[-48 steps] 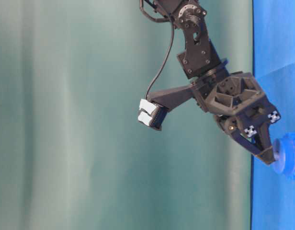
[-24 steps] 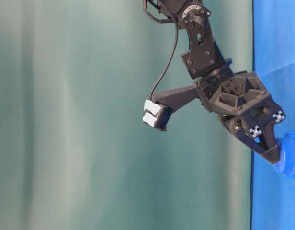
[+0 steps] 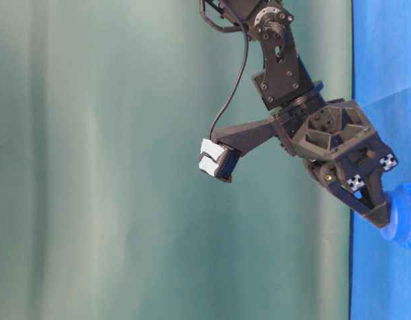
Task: Insert the shaft placed at a random location into the center hole of the small gear at another random location.
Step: 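Align the shaft over the gear's center hole and lower it, then press the shaft down into the gear hole, then open the right gripper and lift it away from the gear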
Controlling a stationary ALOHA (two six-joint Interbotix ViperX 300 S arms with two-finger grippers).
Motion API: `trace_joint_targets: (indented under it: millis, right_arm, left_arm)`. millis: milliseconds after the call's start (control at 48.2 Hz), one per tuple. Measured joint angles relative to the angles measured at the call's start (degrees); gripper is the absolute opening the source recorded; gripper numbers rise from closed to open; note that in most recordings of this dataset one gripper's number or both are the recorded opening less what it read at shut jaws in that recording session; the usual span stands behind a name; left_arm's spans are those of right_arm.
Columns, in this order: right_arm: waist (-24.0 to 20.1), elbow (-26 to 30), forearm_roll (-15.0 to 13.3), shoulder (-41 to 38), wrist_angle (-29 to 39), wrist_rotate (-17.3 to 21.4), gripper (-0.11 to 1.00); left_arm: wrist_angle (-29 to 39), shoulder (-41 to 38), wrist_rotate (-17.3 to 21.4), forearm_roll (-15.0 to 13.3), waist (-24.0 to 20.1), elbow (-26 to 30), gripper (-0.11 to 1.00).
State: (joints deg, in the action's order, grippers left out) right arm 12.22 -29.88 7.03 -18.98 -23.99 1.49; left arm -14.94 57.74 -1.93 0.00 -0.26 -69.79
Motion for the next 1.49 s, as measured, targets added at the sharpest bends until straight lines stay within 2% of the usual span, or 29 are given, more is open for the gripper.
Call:
trace_joint_targets:
  millis: [62, 125, 187, 332, 394, 561, 747, 1225, 1495]
  right_arm:
    - [-0.09, -0.09, -0.09, 0.00, 0.18, 0.00, 0.06]
    - [-0.09, 0.00, 0.00, 0.00, 0.26, -0.09, 0.17]
    - [-0.26, 0.00, 0.00, 0.00, 0.35, -0.09, 0.31]
    - [-0.70, 0.00, 0.00, 0.00, 0.70, -0.09, 0.75]
    - [-0.97, 0.00, -0.09, 0.00, 0.70, -0.09, 0.85]
    - [-1.05, 0.00, -0.09, 0.00, 0.70, -0.09, 0.79]
    - [-1.14, -0.09, -0.09, 0.88, 0.88, -0.18, 0.79]
    - [-1.85, 0.00, -0.35, 14.24, 8.70, -0.35, 0.79]
    - [-1.93, 0.00, -0.44, 15.73, 9.14, -0.35, 0.79]
  left_arm:
    - [0.00, 0.00, 0.00, 0.00, 0.00, 0.00, 0.00]
    - [0.00, 0.00, 0.00, 0.00, 0.00, 0.00, 0.00]
    - [0.00, 0.00, 0.00, 0.00, 0.00, 0.09, 0.00]
    - [0.00, 0.00, 0.00, 0.00, 0.00, 0.00, 0.00]
    - [0.00, 0.00, 0.09, 0.00, 0.00, 0.00, 0.00]
    - [0.00, 0.00, 0.00, 0.00, 0.00, 0.00, 0.00]
    - [0.00, 0.00, 0.09, -0.09, 0.00, 0.09, 0.00]
    - [0.00, 0.00, 0.00, 0.00, 0.00, 0.00, 0.00]
    - [0.00, 0.00, 0.00, 0.00, 0.00, 0.09, 0.00]
